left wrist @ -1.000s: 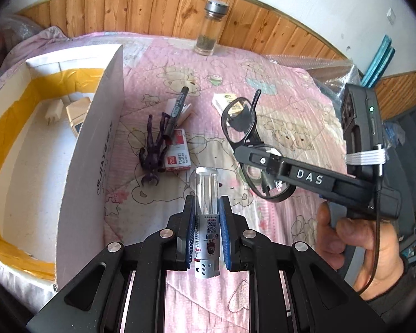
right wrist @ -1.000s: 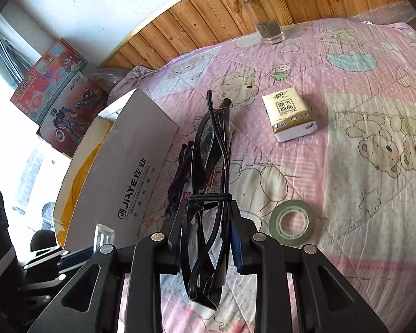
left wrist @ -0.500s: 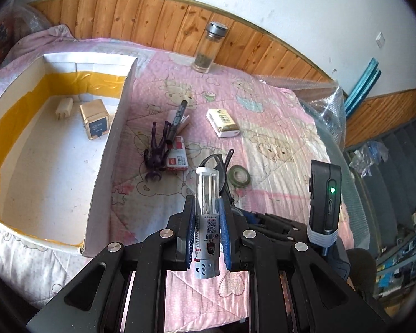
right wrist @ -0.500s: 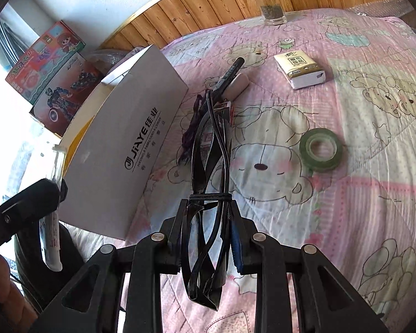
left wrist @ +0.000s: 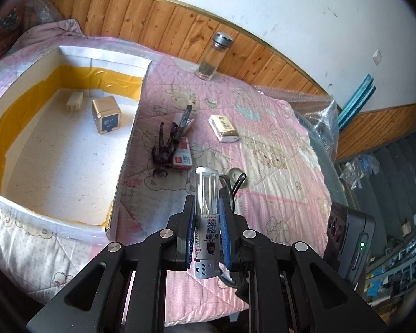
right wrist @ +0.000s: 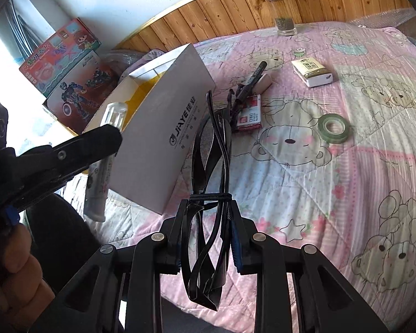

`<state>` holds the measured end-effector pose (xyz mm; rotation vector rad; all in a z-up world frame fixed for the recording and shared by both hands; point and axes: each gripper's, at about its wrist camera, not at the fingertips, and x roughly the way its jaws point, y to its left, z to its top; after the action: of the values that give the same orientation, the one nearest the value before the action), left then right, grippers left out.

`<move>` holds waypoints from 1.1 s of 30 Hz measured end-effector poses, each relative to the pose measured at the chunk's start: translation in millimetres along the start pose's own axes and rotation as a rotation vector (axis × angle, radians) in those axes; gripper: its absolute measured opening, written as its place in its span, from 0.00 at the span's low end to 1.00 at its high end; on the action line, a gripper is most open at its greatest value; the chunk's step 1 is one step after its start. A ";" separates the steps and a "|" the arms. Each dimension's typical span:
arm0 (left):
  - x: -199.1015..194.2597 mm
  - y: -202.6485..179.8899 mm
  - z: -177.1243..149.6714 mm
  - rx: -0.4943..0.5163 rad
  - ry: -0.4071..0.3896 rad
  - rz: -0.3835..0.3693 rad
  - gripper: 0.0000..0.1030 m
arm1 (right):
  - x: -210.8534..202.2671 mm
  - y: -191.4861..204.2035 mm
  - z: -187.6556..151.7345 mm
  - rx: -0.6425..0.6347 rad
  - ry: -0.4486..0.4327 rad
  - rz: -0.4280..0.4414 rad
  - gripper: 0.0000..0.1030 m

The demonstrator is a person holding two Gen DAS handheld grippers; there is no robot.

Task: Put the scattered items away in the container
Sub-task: 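Carry the glasses with the right gripper while the left gripper carries the vial toward the box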

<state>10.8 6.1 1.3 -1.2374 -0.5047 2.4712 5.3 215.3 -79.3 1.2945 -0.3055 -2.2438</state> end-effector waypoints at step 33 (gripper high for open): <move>-45.6 98.4 32.7 -0.176 -0.083 -0.040 0.16 | -0.5 113.0 52.4 -0.143 -0.030 0.054 0.27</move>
<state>-3.0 -106.2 6.9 -1.1795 -0.7765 2.4968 -2.1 117.7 -2.2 1.1657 -0.1850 -2.1980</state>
